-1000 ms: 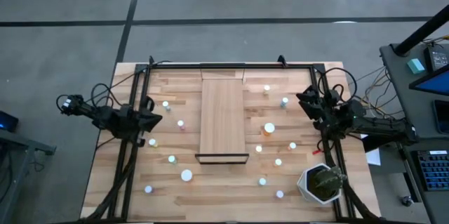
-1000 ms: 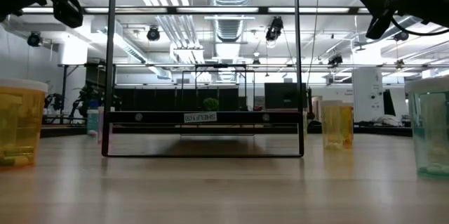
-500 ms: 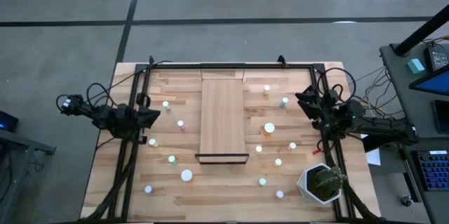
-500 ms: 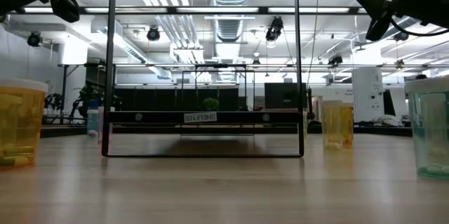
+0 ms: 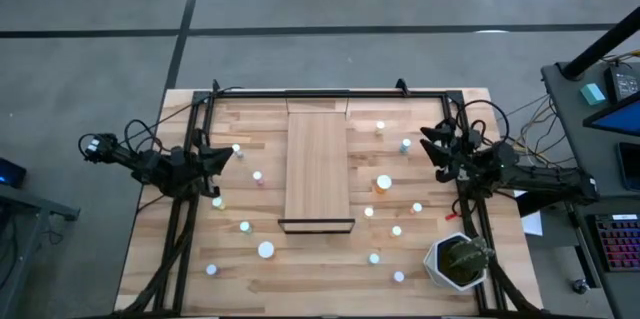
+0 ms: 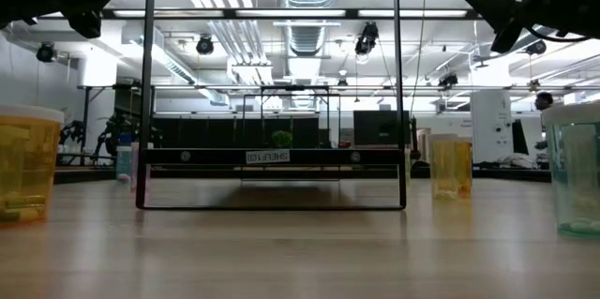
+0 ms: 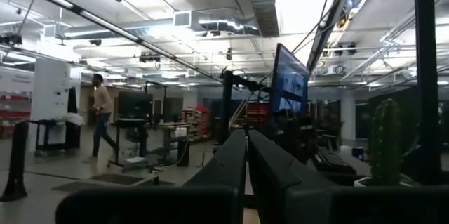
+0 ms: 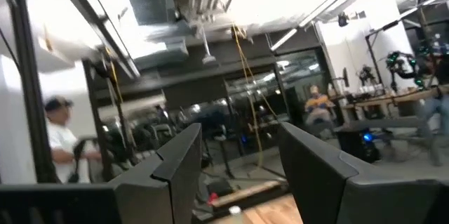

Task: Pick and place medicine bottles onto shelf by color
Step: Put the pink pill bottle on the shelf

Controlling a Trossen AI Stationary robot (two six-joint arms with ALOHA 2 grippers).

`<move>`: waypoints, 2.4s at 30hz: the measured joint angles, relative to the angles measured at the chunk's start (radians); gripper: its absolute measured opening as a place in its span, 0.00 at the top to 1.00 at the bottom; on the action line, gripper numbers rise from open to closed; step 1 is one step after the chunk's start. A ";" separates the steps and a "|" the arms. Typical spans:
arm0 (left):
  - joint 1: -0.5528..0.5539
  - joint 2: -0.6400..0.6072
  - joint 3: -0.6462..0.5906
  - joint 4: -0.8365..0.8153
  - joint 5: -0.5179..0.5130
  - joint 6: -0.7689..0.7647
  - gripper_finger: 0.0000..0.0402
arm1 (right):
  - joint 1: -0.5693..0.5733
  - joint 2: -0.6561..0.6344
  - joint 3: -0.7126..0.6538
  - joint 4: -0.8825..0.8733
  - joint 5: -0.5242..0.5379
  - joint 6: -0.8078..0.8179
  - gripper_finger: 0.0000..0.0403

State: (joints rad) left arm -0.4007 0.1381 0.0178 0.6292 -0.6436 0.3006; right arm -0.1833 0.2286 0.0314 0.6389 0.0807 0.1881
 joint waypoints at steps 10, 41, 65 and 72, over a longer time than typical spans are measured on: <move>0.000 -0.003 0.008 -0.001 -0.019 0.063 1.00 | 0.000 0.242 0.199 0.006 -0.002 -0.178 0.56; 0.000 -0.002 0.010 0.051 -0.016 0.098 1.00 | 0.070 0.782 0.570 -0.141 -0.111 -0.260 0.57; 0.000 -0.005 0.015 0.078 -0.016 0.302 1.00 | 0.074 0.941 0.877 -0.404 -0.107 -0.268 0.57; 0.000 -0.006 0.019 0.205 -0.016 0.398 1.00 | 0.074 1.007 0.992 -0.509 -0.107 -0.282 0.57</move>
State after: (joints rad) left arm -0.4005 0.1322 0.0364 0.8342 -0.6598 0.6982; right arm -0.1093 1.2353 1.0232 0.1301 -0.0261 -0.0942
